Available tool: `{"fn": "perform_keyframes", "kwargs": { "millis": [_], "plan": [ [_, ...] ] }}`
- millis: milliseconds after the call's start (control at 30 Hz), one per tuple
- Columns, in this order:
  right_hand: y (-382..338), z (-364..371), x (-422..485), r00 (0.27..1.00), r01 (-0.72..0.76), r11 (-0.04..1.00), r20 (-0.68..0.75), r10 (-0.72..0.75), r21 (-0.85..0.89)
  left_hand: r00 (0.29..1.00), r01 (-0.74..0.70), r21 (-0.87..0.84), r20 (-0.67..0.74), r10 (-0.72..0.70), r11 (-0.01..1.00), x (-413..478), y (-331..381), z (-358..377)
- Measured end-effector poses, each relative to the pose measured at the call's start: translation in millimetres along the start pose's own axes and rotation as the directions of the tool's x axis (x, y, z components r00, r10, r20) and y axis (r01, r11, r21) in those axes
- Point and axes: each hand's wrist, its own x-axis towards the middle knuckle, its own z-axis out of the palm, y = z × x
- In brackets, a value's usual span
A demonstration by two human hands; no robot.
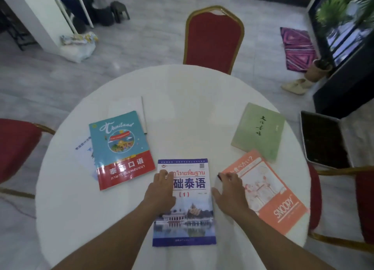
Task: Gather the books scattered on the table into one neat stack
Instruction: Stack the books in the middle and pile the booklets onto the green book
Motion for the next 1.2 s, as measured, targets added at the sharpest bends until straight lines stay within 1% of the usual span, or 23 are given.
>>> {"fn": "perform_keyframes", "kwargs": {
  "millis": [67, 167, 300, 400, 467, 600, 700, 767, 800, 867, 1033, 1067, 1100, 1200],
  "plan": [
    [-27, 8, 7, 0.998, 0.055, 0.998, 0.017, -0.055, 0.016, 0.998, 0.052, -0.018, -0.033, -0.052, 0.999, -3, -23, -12],
    [-71, 20, 18, 0.990, 0.130, 0.990, 0.046, -0.132, 0.048, 0.984, 0.115, -0.064, -0.126, -0.122, 0.991, -6, -61, -31],
    [-128, 35, 38, 0.974, 0.193, 0.973, 0.098, -0.206, 0.124, 0.937, 0.222, -0.173, -0.233, -0.259, 0.960, -5, -120, -51],
    [-167, 46, 56, 0.963, 0.208, 0.961, 0.131, -0.233, 0.182, 0.887, 0.345, -0.286, -0.211, -0.410, 0.894, 3, -153, -64],
    [-191, 53, 68, 0.961, 0.195, 0.960, 0.157, -0.228, 0.200, 0.850, 0.398, -0.376, -0.191, -0.491, 0.837, 11, -169, -69],
    [-230, 64, 89, 0.964, 0.130, 0.971, 0.201, -0.171, 0.203, 0.815, 0.429, -0.522, -0.128, -0.565, 0.737, 30, -190, -71],
    [-249, 73, 104, 0.965, 0.039, 0.956, 0.239, -0.112, 0.290, 0.790, 0.448, -0.597, -0.084, -0.607, 0.666, 43, -198, -71],
    [-255, 80, 111, 0.968, -0.004, 0.944, 0.238, -0.079, 0.330, 0.757, 0.466, -0.662, -0.045, -0.652, 0.587, 47, -202, -72],
    [-253, 87, 117, 0.968, -0.018, 0.940, 0.243, -0.070, 0.342, 0.745, 0.461, -0.715, -0.010, -0.667, 0.525, 48, -203, -73],
    [-254, 95, 124, 0.963, -0.049, 0.919, 0.262, -0.059, 0.390, 0.745, 0.408, -0.816, 0.037, -0.666, 0.410, 50, -203, -75],
    [-271, 73, 113, 0.965, -0.103, 0.833, 0.259, -0.049, 0.543, 0.778, 0.269, -0.926, 0.048, -0.626, 0.263, 44, -199, -92],
    [-270, 68, 112, 0.968, -0.107, 0.818, 0.249, -0.045, 0.565, 0.786, 0.250, -0.935, 0.045, -0.616, 0.251, 41, -196, -96],
    [-269, 61, 108, 0.970, -0.118, 0.802, 0.240, -0.033, 0.586, 0.798, 0.236, -0.936, 0.034, -0.602, 0.260, 38, -193, -101],
    [-257, 42, 96, 0.975, -0.160, 0.731, 0.222, 0.012, 0.663, 0.836, 0.166, -0.918, -0.063, -0.544, 0.360, 26, -170, -112]
  ]
}}
